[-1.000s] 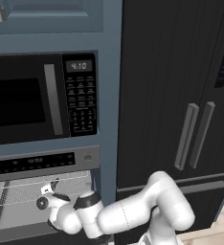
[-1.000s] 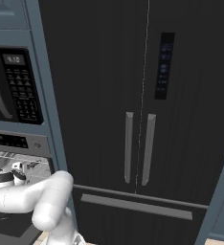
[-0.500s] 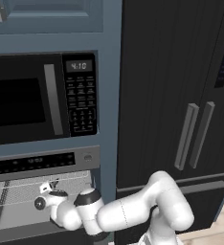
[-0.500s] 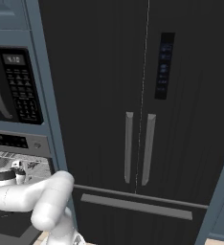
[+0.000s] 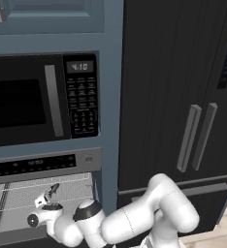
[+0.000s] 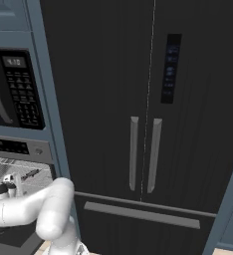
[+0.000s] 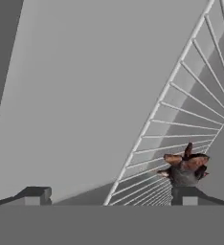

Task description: Take the fish from the oven and place it on the plate on the counter.

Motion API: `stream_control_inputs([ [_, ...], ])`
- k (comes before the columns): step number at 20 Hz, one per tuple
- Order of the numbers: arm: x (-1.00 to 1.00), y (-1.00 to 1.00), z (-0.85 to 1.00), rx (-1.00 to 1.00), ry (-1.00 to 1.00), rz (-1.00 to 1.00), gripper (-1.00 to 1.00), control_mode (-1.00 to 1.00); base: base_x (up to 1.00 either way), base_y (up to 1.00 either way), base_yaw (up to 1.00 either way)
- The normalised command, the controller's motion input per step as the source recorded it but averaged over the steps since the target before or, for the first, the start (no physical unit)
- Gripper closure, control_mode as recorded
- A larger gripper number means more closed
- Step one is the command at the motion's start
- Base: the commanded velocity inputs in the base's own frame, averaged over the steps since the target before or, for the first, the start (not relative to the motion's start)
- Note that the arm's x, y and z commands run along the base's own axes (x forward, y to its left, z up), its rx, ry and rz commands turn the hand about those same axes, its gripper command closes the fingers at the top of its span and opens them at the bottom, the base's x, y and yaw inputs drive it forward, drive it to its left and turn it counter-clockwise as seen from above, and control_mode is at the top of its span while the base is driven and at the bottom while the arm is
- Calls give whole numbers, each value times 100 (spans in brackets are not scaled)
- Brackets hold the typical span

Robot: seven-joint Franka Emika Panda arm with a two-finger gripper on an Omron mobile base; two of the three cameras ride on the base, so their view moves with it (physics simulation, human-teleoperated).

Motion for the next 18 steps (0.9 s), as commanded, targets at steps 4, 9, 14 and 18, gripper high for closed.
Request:
stream_control_inputs([
  [4, -100, 30, -90, -14, 0, -5, -100, -100, 0, 0, 0],
  [9, -56, 16, -44, -8, -5, -7, -100, -100, 0, 0, 0],
  [14, -1, 0, 0, -5, -20, -12, -100, -100, 0, 0, 0],
  [18, 0, 9, -27, -10, -21, -12, -100, -100, 0, 0, 0],
])
